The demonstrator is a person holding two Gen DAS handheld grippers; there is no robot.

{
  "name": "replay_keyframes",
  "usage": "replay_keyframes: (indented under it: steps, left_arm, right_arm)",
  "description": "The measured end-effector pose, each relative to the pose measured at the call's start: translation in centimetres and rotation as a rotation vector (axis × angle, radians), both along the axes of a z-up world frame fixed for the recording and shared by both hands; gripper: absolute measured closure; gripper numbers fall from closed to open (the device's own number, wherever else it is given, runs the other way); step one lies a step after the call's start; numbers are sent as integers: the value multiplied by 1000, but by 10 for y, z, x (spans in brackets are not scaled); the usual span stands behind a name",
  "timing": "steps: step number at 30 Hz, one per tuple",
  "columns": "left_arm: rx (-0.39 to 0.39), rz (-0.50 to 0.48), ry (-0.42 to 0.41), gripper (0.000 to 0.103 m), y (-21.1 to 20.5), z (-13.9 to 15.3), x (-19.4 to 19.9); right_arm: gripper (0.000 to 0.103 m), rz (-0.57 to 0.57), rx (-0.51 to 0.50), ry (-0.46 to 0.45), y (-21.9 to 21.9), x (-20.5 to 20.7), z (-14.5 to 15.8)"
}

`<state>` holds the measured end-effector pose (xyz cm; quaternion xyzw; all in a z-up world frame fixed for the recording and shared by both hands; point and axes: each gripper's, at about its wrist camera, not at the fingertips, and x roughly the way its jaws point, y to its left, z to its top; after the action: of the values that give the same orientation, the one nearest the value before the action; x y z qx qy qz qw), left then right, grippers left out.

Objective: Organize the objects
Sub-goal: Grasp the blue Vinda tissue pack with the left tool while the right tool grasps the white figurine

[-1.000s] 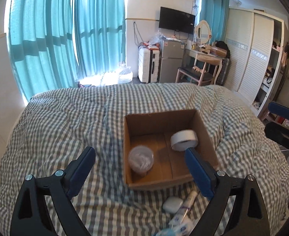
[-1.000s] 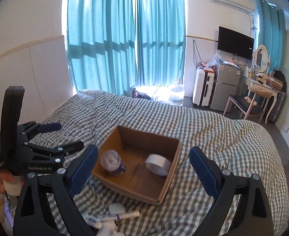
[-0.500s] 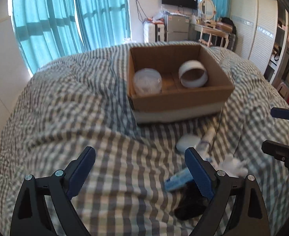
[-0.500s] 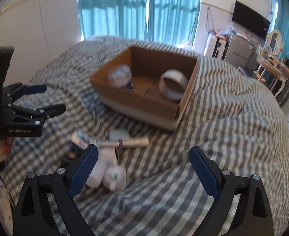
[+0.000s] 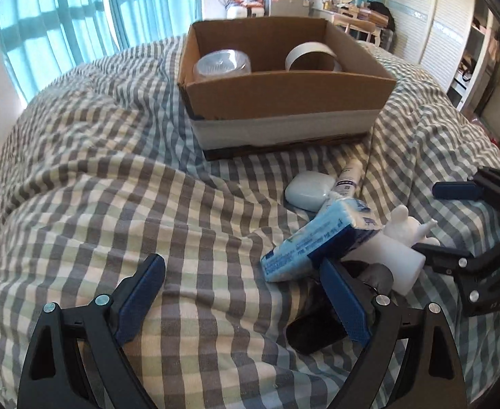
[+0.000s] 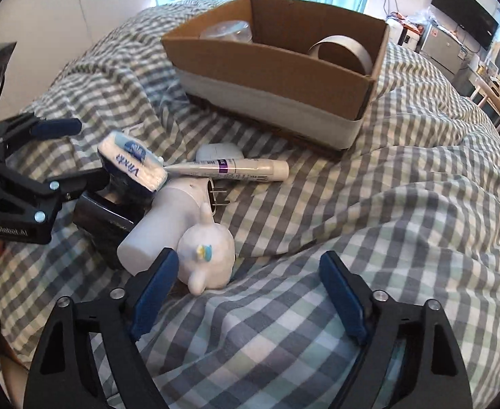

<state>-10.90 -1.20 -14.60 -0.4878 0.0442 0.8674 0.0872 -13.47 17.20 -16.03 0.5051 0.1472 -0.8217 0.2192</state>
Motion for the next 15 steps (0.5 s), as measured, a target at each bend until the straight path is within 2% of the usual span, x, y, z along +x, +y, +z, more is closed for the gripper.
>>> replay_keyframes:
  steps: [6, 10, 12, 14, 15]
  left_arm:
    - [34, 2, -22, 8, -5, -1, -6]
    - [80, 6, -21, 8, -11, 6, -6]
    - [80, 5, -19, 8, -11, 8, -5]
    - [72, -11, -21, 8, -8, 8, -4]
    - [66, -18, -21, 8, -6, 9, -4]
  right_arm:
    - [32, 30, -30, -33, -4, -5, -3]
    - [39, 98, -28, -76, -20, -5, -11]
    - [53, 117, -29, -91, -27, -6, -16]
    - [63, 128, -34, -102, -32, -7, -19]
    - [63, 128, -26, -92, -33, -6, -19]
